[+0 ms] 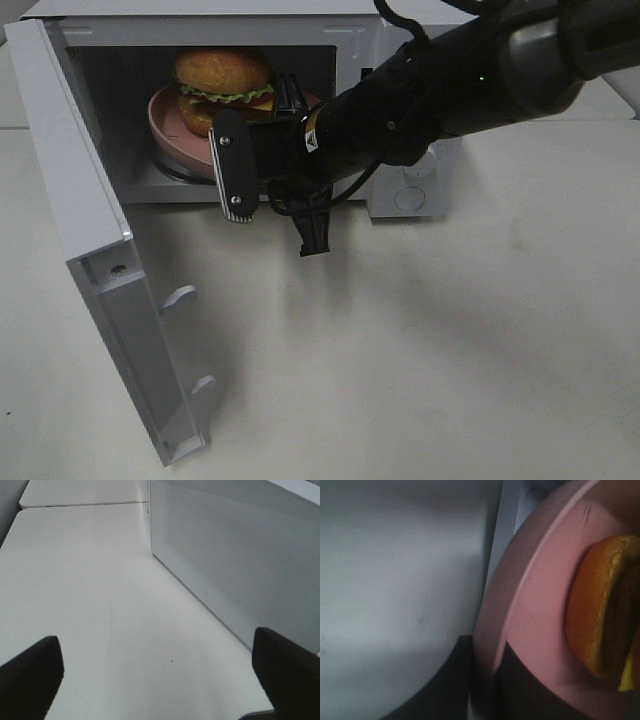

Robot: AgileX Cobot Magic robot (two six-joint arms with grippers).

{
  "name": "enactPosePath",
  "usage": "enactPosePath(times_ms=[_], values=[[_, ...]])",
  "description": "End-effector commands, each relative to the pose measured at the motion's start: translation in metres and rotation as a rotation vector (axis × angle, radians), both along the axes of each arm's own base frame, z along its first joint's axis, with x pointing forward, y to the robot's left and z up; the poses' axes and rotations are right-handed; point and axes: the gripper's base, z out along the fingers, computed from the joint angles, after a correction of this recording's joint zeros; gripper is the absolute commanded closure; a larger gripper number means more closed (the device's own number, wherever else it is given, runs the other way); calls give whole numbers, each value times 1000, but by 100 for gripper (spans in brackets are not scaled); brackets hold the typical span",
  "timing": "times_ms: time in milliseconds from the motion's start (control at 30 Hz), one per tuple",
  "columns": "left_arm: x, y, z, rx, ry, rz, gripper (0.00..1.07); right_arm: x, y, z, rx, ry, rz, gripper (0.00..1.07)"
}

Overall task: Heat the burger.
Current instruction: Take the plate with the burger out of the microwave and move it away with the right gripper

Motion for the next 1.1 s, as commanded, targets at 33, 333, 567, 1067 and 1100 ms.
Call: enactPosePath(times_ms=[33, 333, 567, 1067, 1100], values=[[-2, 0, -1, -9, -24, 4, 10, -1, -5, 17, 59, -57, -1, 107], [-2, 0, -1, -9, -24, 4, 10, -21, -19, 16, 34, -78, 41, 107], [-2, 0, -1, -9, -24, 4, 10, -36, -31, 17, 42, -81, 50, 107], [-2, 0, -1, -9, -24, 4, 10, -66, -54, 21, 31, -65, 49, 107], [-2, 0, -1, -9, -24, 4, 10, -68, -56, 22, 31, -65, 49, 107]])
